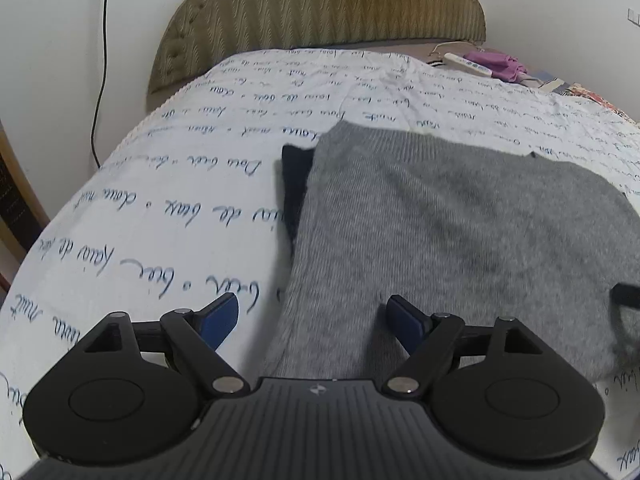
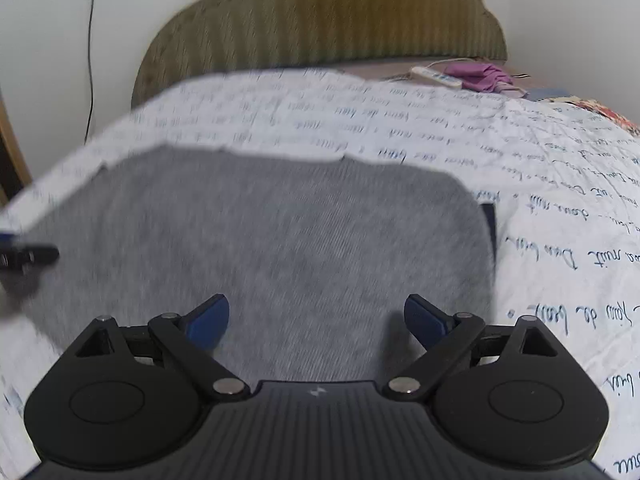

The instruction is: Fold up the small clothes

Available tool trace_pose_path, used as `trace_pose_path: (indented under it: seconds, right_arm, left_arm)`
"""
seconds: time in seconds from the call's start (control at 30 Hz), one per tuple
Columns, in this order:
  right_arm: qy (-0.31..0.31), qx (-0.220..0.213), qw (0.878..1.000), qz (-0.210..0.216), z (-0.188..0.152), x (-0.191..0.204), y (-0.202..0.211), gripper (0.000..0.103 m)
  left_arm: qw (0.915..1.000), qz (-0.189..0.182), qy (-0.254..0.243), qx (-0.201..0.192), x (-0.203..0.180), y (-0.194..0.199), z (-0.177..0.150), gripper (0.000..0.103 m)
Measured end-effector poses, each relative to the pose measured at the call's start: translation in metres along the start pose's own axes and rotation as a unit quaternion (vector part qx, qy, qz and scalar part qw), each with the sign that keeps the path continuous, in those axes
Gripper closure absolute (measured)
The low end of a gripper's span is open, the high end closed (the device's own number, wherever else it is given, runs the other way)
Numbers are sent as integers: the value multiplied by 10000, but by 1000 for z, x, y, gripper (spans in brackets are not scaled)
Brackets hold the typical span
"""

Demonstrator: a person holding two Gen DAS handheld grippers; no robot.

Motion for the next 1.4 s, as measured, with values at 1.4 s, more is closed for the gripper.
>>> trace_pose_path:
  seconds: [1.4]
  right_arm:
    - [1164, -250, 9919, 446, -8, 136, 10, 8]
  left_arm:
    - [9996, 268, 71, -90, 33, 11, 3, 11]
Point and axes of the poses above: each gripper's, at about its wrist camera, not at the fingertips, and y roughly against the way its jaws point, x to its left, z to its top, the point moved 5 cm from there along -y, roughly the way its jaws point, and after that the axes turned 15 degrees about z, right-handed, at the moved point
